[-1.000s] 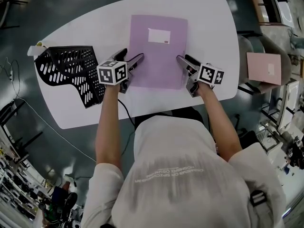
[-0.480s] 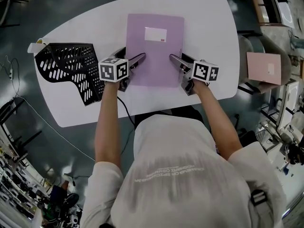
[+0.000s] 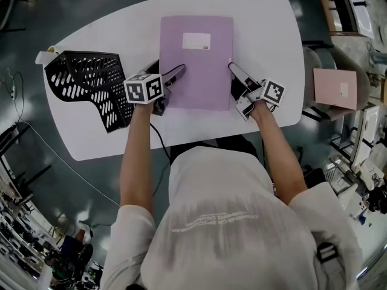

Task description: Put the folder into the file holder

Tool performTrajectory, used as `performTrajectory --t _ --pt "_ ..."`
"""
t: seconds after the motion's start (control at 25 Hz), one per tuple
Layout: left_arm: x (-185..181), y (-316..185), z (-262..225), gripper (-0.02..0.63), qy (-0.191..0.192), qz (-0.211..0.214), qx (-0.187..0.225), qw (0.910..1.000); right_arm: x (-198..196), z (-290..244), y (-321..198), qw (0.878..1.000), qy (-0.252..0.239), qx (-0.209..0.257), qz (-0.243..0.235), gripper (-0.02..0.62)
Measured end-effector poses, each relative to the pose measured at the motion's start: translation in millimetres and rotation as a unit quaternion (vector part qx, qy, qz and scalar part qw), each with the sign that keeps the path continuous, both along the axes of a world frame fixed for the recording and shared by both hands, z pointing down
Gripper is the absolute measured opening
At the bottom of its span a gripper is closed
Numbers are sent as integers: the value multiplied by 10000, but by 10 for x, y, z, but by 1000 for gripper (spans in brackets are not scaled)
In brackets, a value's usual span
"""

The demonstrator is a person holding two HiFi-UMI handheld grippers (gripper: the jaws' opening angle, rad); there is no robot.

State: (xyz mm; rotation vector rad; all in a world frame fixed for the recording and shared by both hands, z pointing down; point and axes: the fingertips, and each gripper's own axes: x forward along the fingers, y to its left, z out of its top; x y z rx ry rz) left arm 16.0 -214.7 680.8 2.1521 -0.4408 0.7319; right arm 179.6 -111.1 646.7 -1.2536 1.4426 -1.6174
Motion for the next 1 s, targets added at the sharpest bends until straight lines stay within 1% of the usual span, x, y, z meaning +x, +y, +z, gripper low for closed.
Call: performTrajectory --t 0.04,0.12,0.16,0.28,0.48,0.6,0.68,0.88,1.0 --pt "-1 -5 -10 419 61 -41 -41 10000 24 -6 1 10000 -68 19 54 275" --pt "-2 -12 -27 419 181 -92 -119 9997 49 19 -9 9999 -34 -15 131 211" --pt "0 -6 -32 419 219 -92 -138 9996 36 49 -19 9999 5 -79 138 203" --pt "11 39 -28 419 233 -5 -112 9997 -118 145 -40 9994 -37 -332 10 234" --pt "15 86 -33 419 182 185 3 9997 -414 238 -18 9954 114 -642 -704 241" --pt "20 90 -20 419 164 231 56 9996 -518 326 -3 9880 206 -783 -1317 240" --pt "20 89 -18 419 178 235 62 9995 -555 313 -31 9823 467 -681 -1684 247" --pt "12 78 -26 419 312 130 -71 9994 -480 185 -123 9763 859 -16 -1986 225" --pt "-13 89 -20 417 323 261 -140 9990 -477 172 -107 9645 1084 241 -2397 230"
